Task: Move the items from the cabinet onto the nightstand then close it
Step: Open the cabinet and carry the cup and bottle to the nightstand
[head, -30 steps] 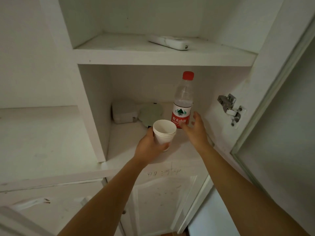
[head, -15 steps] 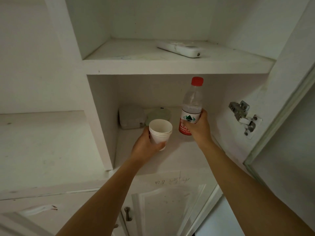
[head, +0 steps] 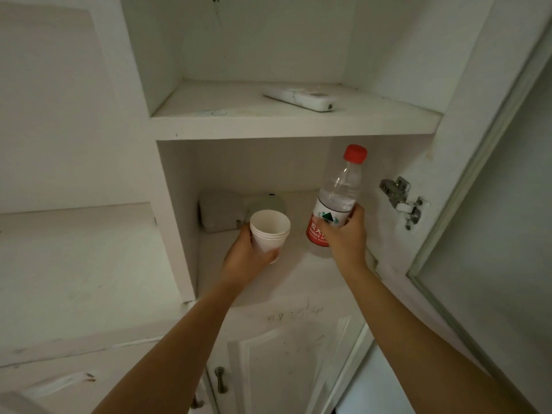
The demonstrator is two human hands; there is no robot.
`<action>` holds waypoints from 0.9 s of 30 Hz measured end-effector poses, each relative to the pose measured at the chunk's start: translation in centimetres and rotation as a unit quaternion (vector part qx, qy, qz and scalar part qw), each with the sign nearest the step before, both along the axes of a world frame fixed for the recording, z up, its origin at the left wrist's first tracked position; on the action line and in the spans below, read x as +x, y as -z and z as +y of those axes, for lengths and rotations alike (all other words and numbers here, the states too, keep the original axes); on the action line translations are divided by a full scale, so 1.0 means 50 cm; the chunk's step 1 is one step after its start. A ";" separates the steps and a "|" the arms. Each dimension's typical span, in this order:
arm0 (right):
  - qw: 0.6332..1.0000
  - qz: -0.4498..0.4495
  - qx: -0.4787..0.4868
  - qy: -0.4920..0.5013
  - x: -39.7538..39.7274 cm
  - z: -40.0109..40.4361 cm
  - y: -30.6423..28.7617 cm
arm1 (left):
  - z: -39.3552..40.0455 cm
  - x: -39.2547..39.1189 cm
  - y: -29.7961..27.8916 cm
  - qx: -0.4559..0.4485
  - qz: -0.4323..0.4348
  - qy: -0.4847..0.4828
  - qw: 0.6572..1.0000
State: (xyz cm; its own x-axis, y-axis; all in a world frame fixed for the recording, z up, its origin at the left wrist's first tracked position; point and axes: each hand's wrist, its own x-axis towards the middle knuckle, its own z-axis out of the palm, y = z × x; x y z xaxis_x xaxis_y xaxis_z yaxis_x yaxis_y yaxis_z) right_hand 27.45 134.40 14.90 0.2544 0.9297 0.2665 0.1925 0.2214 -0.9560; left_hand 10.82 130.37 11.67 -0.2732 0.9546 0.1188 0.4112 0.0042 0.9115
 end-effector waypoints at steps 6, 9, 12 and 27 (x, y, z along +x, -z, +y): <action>1.000 -0.012 0.004 0.020 0.018 -0.079 -0.023 | -0.033 0.002 -0.018 0.035 -0.039 -0.006 0.999; 0.999 -0.021 0.000 0.035 0.024 -0.124 -0.021 | -0.056 -0.009 -0.017 0.031 0.004 0.017 0.999; 0.999 -0.020 -0.002 0.038 0.029 -0.175 -0.019 | -0.080 -0.011 -0.016 0.039 0.009 0.017 0.999; 0.999 -0.019 -0.006 0.041 0.069 -0.439 0.034 | -0.338 -0.014 0.024 0.068 0.014 0.004 0.998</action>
State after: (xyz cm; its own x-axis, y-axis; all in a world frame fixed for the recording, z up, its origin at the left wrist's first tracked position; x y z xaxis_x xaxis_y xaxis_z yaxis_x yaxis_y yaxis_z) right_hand 30.89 112.47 13.22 0.3189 0.9095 0.2666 0.2459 0.1923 -0.9500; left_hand 10.12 113.45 10.48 -0.2607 0.9311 0.2550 0.4358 -0.1222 0.8917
